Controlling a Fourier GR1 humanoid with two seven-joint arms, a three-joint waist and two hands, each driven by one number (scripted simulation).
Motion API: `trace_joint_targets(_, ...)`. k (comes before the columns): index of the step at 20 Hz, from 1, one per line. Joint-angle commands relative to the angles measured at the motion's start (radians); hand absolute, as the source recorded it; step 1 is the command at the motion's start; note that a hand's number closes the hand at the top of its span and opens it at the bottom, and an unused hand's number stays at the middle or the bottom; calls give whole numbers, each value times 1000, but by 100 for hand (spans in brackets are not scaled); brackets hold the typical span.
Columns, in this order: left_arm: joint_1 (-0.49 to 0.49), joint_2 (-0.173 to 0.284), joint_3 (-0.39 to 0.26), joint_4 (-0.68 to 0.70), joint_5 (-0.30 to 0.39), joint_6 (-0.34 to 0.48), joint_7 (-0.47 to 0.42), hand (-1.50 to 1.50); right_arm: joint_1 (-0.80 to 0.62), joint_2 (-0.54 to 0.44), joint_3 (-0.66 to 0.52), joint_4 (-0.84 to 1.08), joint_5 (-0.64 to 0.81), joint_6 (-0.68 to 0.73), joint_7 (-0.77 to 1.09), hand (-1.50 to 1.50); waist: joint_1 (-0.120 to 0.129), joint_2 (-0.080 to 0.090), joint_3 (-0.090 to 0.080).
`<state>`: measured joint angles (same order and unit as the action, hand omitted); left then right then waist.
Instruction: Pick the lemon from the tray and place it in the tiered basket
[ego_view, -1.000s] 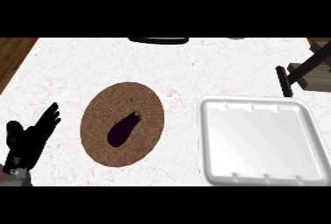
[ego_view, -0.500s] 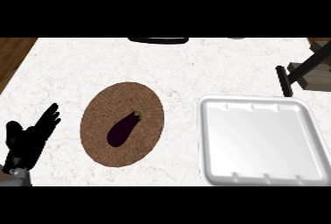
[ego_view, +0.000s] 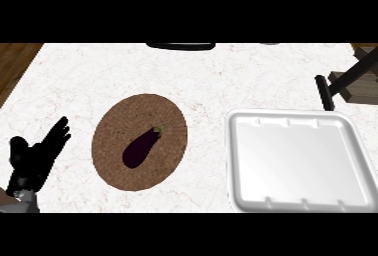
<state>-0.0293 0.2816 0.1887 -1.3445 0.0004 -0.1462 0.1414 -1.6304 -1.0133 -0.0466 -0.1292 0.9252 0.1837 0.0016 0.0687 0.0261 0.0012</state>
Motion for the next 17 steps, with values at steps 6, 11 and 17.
trace_joint_targets(6,34,-10,-5,-29,2,1,25,0,-79,-178,-179,68,-158,62,185,-150,-17,-11,1)
trace_joint_targets(11,40,-8,14,-12,1,15,-2,0,-69,-314,-325,112,-304,124,151,-150,-36,-12,3)
trace_joint_targets(17,44,13,34,2,29,-21,7,0,108,-420,-433,129,-422,245,23,-150,-51,-13,4)
